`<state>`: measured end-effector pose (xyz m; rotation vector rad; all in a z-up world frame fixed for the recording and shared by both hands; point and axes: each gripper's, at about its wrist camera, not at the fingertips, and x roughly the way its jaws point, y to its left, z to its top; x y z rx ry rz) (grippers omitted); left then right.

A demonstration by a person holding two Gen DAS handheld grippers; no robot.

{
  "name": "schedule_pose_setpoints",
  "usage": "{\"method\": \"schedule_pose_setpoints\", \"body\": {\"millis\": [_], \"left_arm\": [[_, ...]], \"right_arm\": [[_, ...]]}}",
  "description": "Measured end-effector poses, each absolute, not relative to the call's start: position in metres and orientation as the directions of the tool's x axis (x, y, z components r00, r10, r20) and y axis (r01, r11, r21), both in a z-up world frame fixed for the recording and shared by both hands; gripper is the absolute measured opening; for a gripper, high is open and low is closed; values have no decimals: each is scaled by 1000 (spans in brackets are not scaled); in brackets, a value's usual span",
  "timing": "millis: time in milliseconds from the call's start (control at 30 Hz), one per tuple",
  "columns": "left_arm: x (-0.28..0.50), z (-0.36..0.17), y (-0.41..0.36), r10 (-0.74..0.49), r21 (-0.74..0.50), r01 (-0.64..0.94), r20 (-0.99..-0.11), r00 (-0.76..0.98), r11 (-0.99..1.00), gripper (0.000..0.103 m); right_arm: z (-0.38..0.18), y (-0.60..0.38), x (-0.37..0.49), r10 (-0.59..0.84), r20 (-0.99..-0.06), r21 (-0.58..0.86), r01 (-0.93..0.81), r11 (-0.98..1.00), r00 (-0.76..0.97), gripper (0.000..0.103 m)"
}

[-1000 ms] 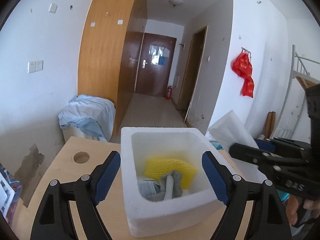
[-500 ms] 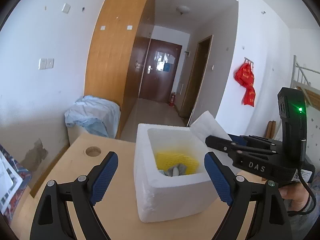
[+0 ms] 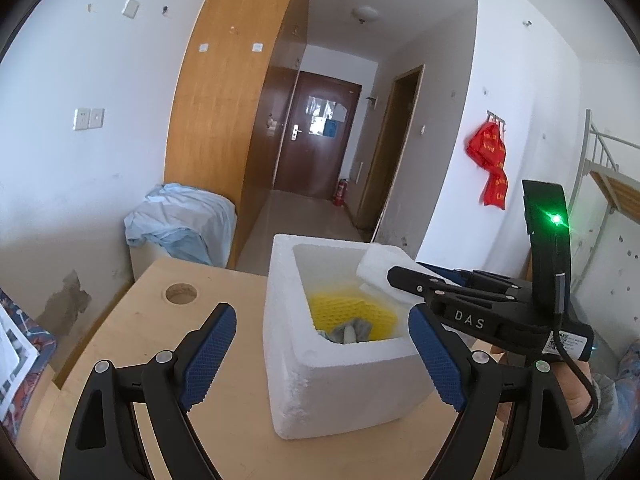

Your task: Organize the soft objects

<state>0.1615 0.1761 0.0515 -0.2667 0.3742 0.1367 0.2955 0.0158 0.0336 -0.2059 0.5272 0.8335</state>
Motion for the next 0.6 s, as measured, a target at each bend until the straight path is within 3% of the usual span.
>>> {"method": "schedule_pose_setpoints", "body": {"millis": [267,400,600], "left_arm": [[163,52,179,88,-231,-187,-383,919,955,88],[162,52,181,89,-236,-190,-382,920,953,88],[159,54,183,86,-241,-187,-378,922,952,88]], "right_arm": [[22,33,289,625,-562,-34,-770,637,542,38],[23,33,282,626,-551,-68,-777,626,552,50],[32,26,274,636,-533,-75,-779,622,559,50]]}}
